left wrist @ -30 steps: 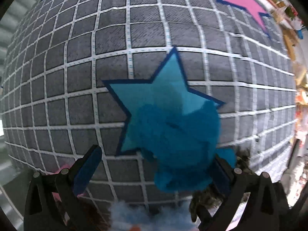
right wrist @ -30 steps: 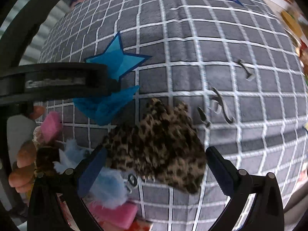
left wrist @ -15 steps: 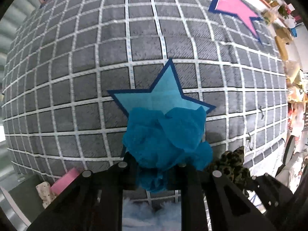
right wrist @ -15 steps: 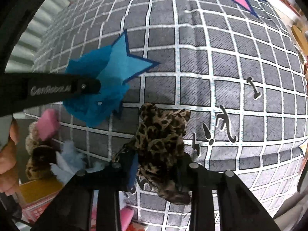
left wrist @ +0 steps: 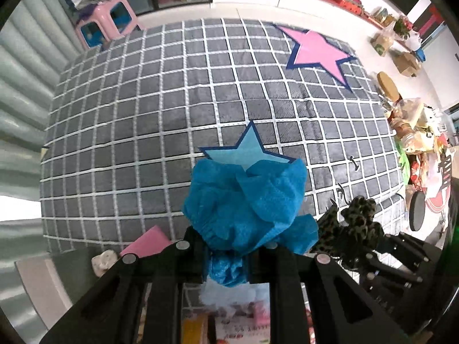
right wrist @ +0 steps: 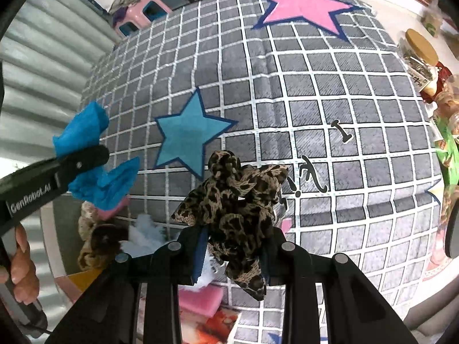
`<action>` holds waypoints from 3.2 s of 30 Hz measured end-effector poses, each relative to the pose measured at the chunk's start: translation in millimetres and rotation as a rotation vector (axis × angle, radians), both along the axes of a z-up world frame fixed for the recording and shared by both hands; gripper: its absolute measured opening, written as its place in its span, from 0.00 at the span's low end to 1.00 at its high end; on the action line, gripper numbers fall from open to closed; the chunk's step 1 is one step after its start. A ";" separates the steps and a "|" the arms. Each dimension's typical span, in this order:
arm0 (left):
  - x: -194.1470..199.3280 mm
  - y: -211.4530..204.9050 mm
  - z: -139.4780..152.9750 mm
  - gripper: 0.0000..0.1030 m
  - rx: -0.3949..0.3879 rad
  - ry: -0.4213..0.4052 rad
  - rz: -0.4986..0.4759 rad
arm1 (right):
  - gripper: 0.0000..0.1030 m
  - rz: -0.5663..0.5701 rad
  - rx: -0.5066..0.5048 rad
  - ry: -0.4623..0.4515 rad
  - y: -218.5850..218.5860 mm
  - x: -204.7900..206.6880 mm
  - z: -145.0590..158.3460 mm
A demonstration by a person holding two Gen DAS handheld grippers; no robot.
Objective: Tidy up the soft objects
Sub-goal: 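Carry the blue cloth and leopard scrunchie in both grippers over the white box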
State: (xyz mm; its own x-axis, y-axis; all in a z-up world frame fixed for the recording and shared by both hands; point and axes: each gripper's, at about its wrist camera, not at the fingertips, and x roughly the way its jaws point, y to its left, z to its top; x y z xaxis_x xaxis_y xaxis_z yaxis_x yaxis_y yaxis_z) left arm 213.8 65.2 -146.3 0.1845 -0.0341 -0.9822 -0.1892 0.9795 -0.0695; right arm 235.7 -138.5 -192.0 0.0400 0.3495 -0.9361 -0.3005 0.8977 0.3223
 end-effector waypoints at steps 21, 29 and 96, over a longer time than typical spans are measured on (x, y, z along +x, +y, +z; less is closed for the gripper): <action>-129.0 30.3 74.2 0.18 0.005 -0.148 0.057 | 0.31 0.012 0.040 -0.131 30.0 -99.2 86.9; -177.3 63.1 89.6 0.18 0.009 -0.174 0.116 | 0.31 0.090 0.063 -0.158 70.5 -144.9 110.1; -351.6 216.8 25.3 0.18 0.052 -0.025 0.552 | 0.31 0.589 0.045 -0.082 308.3 -266.7 96.1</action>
